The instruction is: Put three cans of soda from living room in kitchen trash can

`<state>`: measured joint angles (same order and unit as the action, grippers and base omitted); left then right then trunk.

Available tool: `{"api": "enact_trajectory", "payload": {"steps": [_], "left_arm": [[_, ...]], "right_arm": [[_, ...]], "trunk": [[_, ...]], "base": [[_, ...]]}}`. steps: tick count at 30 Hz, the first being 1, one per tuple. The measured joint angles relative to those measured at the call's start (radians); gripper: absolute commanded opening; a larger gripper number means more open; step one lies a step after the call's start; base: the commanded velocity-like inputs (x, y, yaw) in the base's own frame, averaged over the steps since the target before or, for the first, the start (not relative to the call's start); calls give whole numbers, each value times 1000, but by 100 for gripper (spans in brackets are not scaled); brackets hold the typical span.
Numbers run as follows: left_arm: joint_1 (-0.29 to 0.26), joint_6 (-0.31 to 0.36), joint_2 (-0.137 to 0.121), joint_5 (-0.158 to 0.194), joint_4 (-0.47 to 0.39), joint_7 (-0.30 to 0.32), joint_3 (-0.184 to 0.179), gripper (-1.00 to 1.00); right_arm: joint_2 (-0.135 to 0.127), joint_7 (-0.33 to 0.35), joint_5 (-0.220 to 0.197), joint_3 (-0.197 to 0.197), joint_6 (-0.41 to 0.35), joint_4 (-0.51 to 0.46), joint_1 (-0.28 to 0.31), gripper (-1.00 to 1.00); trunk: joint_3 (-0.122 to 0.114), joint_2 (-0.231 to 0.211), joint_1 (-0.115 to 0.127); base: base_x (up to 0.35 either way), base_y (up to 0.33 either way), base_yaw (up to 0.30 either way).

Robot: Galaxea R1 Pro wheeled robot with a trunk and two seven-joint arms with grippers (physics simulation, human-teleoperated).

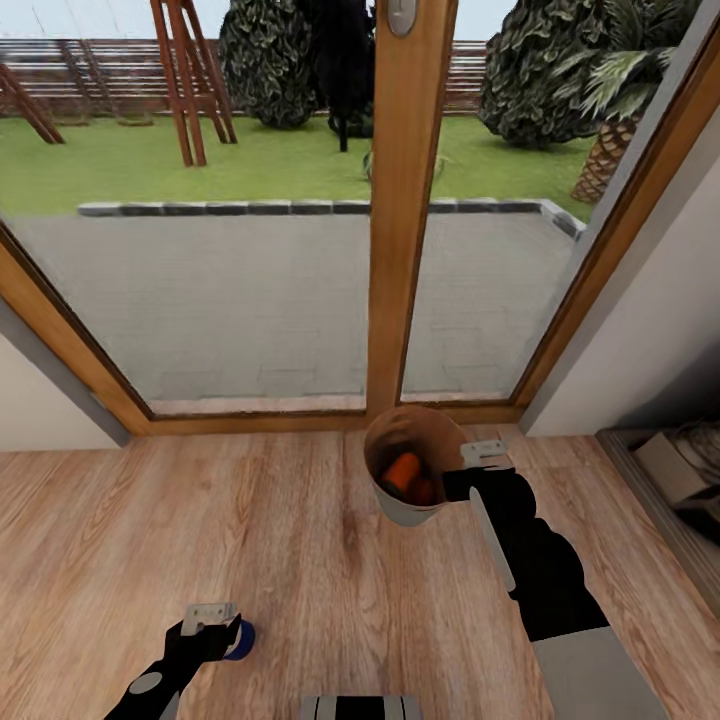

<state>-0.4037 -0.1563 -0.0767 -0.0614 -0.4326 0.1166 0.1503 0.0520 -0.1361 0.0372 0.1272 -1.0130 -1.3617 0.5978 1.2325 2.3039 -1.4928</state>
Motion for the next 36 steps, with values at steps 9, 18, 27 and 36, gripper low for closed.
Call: {"api": "enact_trajectory", "payload": {"steps": [9,18,27,36], "left_arm": [[0,0,0,0,0,1,-1,100],[0,0,0,-1,0,1,-1,100],[0,0,1,-1,0,2,-1,100],[0,0,2,-1,0,2,-1,100]], "right_arm": [[0,0,1,0,0,0,0,-100],[0,0,1,1,0,0,0,-100],[0,0,0,1,1,0,0,-100],[0,0,-1,2,1,0,0,-100]], "trunk": [[13,28,-15],[42,91,-50],[48,105,-57],[76,168,-92]], "base": [[0,0,0],[0,0,0],[0,0,0],[0,0,0]]}}
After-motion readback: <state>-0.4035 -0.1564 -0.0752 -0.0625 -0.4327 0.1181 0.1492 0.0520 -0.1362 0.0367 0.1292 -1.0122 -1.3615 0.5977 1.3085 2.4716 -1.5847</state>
